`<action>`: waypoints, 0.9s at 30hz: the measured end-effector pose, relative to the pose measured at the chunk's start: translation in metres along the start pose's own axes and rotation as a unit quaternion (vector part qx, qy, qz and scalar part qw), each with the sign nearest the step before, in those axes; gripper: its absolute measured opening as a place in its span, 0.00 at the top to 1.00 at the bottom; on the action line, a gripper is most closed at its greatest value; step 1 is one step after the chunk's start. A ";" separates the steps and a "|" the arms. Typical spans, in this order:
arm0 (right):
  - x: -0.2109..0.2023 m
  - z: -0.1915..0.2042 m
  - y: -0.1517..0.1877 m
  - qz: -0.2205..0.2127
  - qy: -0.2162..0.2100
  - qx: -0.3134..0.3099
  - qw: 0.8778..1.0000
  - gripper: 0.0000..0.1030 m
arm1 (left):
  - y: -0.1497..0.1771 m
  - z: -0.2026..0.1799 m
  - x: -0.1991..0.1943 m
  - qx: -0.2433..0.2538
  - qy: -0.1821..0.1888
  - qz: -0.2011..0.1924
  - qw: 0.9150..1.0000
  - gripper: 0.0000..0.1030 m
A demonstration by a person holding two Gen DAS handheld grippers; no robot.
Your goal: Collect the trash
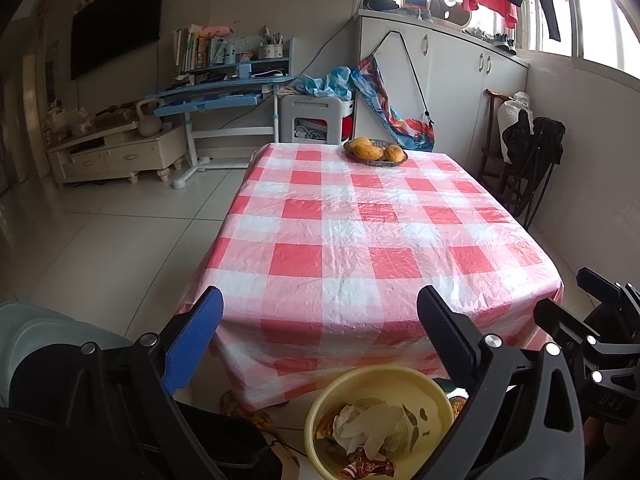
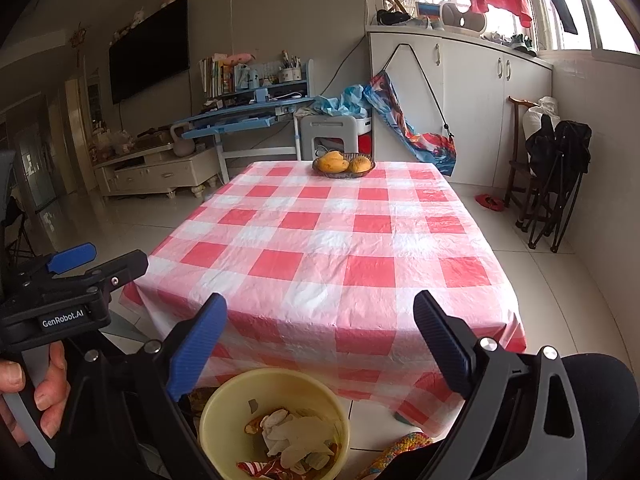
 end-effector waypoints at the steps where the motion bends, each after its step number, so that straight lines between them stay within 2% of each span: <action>1: 0.000 0.000 0.000 0.000 0.000 0.001 1.000 0.12 | 0.000 0.000 0.000 0.000 0.000 0.000 1.000 0.09; 27: 0.000 0.000 0.000 0.000 0.001 0.001 1.000 0.11 | -0.007 -0.001 -0.005 0.008 -0.013 -0.002 1.000 0.07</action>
Point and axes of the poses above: each gripper's, at about its wrist camera, not at the fingertips, and x roughly the way its jaws point, z to its left, y to its underside, the point moved 5 cm from there along x, roughly the way its jaws point, and after that the axes turned 8 degrees about -x, right-handed, at the moved point
